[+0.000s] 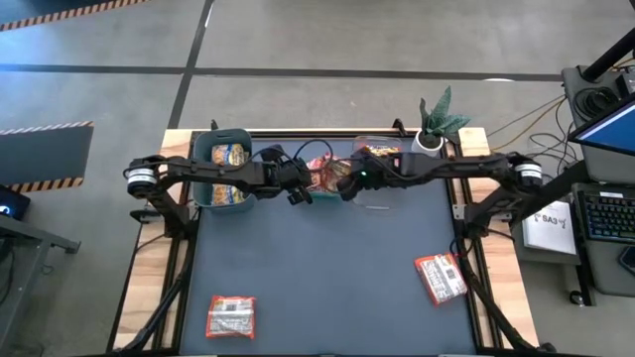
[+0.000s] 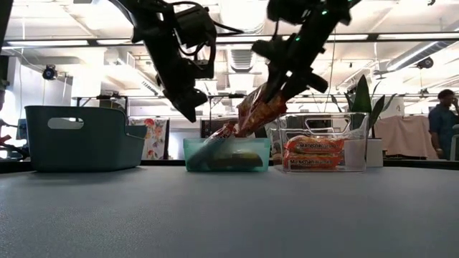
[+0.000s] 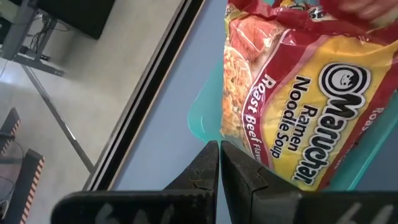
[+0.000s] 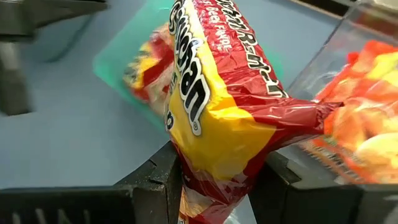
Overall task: Sort Maruchan noodles
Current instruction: Put the red noodle pack into the light blue bin
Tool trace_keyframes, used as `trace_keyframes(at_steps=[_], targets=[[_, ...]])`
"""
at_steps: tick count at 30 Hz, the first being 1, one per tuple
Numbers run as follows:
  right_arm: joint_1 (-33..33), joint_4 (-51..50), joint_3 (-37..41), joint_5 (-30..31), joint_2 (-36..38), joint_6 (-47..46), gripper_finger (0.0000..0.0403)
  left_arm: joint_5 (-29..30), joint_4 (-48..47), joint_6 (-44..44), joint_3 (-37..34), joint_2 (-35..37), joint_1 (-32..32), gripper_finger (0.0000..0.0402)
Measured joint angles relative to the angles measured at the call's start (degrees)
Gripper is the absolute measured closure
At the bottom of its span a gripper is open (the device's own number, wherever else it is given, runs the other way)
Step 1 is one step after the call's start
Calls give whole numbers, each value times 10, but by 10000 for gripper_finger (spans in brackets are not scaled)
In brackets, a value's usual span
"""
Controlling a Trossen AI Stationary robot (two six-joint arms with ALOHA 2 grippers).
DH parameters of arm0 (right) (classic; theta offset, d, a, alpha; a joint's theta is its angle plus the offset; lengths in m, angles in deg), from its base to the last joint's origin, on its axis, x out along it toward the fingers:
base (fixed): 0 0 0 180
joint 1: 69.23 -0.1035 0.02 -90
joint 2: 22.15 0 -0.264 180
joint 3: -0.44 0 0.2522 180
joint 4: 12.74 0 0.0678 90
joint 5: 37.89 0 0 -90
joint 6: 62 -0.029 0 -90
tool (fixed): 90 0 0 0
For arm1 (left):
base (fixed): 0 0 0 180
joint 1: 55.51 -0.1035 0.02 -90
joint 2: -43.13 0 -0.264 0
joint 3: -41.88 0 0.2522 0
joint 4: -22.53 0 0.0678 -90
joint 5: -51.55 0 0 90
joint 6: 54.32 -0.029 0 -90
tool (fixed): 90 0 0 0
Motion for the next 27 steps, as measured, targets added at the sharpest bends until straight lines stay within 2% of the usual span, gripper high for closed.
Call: trace_keyframes(at_steps=[6,12,18,23,27], targets=[[9,-15,-50,-2,-52,27,277,-1,-17,16,0,20,6,402],[10,-13,-73,-18,-77,39,278,-6,-54,44,-10,71,27,402],[10,18,-71,-25,-72,46,278,-109,-45,74,-62,123,34,402],[10,44,-68,-27,-85,48,278,-118,-4,98,-127,155,35,402],[10,70,-67,-59,-103,47,278,-118,24,112,-156,177,42,402]])
